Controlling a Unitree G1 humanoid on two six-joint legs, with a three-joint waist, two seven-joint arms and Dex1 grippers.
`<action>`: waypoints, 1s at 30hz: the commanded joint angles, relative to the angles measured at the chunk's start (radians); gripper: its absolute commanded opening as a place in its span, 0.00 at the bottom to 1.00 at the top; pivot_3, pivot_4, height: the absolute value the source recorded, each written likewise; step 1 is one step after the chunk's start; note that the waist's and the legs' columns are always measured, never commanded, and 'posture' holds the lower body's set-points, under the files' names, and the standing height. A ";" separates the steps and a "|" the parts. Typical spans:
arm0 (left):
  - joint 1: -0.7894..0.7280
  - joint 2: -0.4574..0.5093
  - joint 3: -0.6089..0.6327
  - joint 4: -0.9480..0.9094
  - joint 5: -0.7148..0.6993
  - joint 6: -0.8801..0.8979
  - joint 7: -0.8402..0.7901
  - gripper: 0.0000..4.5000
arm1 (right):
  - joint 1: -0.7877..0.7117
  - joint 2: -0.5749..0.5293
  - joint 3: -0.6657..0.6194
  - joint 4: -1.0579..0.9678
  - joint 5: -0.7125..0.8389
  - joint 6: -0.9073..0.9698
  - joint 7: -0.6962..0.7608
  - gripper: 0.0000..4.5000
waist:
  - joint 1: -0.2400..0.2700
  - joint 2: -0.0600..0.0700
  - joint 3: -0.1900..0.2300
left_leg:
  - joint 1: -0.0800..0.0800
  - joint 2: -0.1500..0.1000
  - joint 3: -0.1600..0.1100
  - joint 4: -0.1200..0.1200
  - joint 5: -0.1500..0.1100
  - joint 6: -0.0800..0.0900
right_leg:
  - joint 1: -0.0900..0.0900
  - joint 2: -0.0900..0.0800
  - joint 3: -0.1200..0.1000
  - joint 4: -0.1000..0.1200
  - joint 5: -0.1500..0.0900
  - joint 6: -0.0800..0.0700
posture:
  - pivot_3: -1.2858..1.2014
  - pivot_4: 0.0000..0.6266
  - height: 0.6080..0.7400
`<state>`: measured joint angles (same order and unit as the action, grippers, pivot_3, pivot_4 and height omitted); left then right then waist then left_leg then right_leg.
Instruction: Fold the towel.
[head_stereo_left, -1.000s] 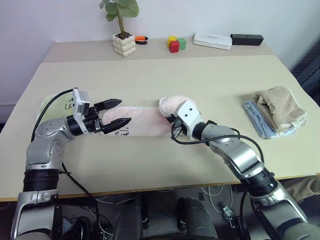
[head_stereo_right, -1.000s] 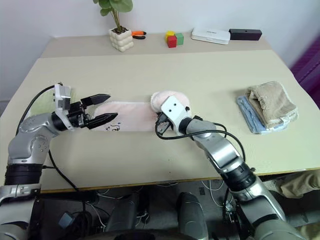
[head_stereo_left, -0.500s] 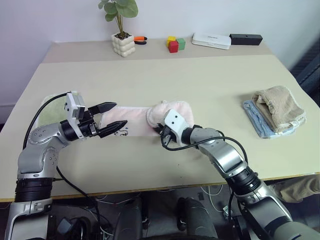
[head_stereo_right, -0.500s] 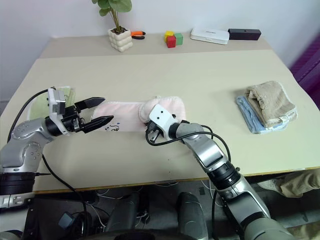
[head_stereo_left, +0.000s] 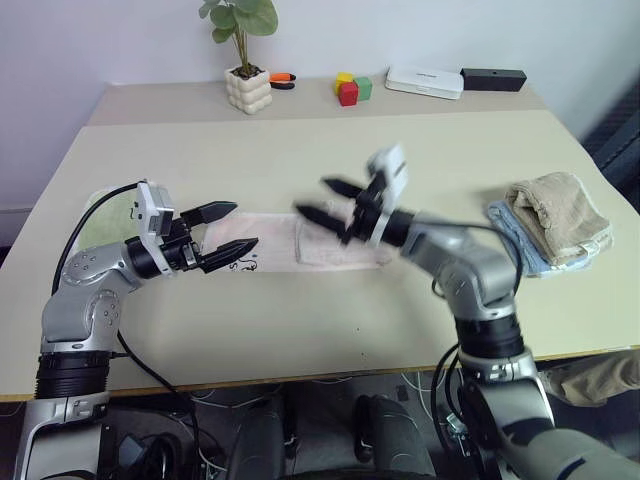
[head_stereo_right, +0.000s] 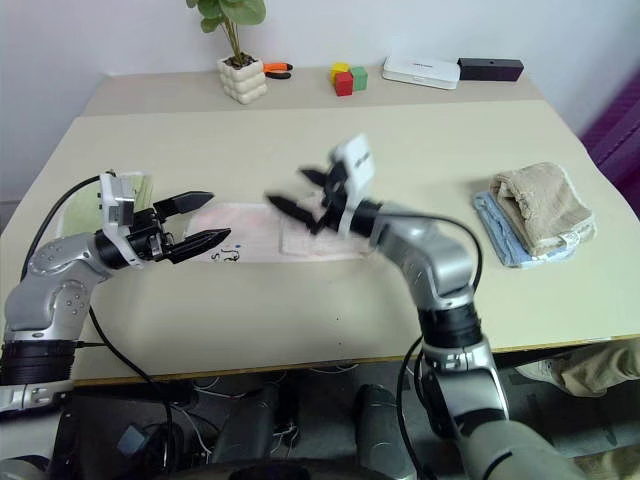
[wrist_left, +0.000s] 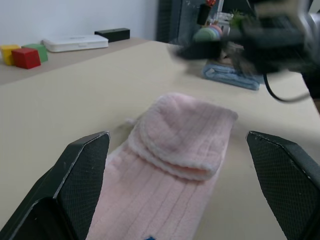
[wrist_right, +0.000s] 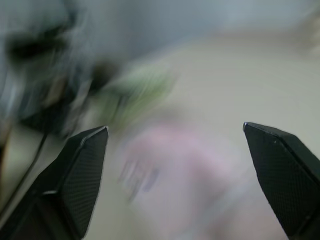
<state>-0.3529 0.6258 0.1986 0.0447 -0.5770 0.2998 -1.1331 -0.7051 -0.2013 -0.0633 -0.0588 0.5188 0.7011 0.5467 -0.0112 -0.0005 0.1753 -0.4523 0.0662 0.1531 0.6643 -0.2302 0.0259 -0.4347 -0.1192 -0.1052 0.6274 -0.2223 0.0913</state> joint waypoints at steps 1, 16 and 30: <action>-0.013 -0.003 -0.004 -0.012 0.002 -0.015 0.002 1.00 | -0.006 0.019 -0.078 0.135 -0.034 -0.138 -0.062 0.59 | -0.002 0.000 0.000 | 0.000 0.000 0.001 0.000 0.000 0.000 | 0.000 0.000 0.000 0.000 0.000 0.000 | 0.52 0.24 1.00; 0.085 -0.019 -0.011 -0.137 -0.069 0.127 0.072 1.00 | 0.178 0.058 0.141 0.489 -0.332 -0.563 0.010 0.01 | -0.009 0.001 0.000 | 0.001 0.000 0.002 -0.001 0.004 -0.006 | -0.001 0.000 0.000 0.002 0.000 0.000 | 0.52 0.24 1.00; 0.351 -0.255 0.219 -0.363 -0.610 0.601 0.691 1.00 | 0.103 0.006 0.127 0.376 -0.290 -0.561 0.121 0.98 | -0.009 0.000 -0.001 | 0.009 0.001 -0.006 -0.001 0.001 -0.002 | 0.007 -0.001 0.000 0.001 0.000 -0.001 | 0.52 0.24 1.00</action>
<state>-0.0304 0.3852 0.3592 -0.2893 -1.1066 0.8833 -0.5267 -0.5693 -0.1790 0.0974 0.4037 0.1830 0.1233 0.6327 -0.0205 -0.0009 0.1747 -0.4438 0.0675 0.1469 0.6630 -0.2296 0.0241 -0.4277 -0.1202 -0.1054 0.6286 -0.2228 0.0908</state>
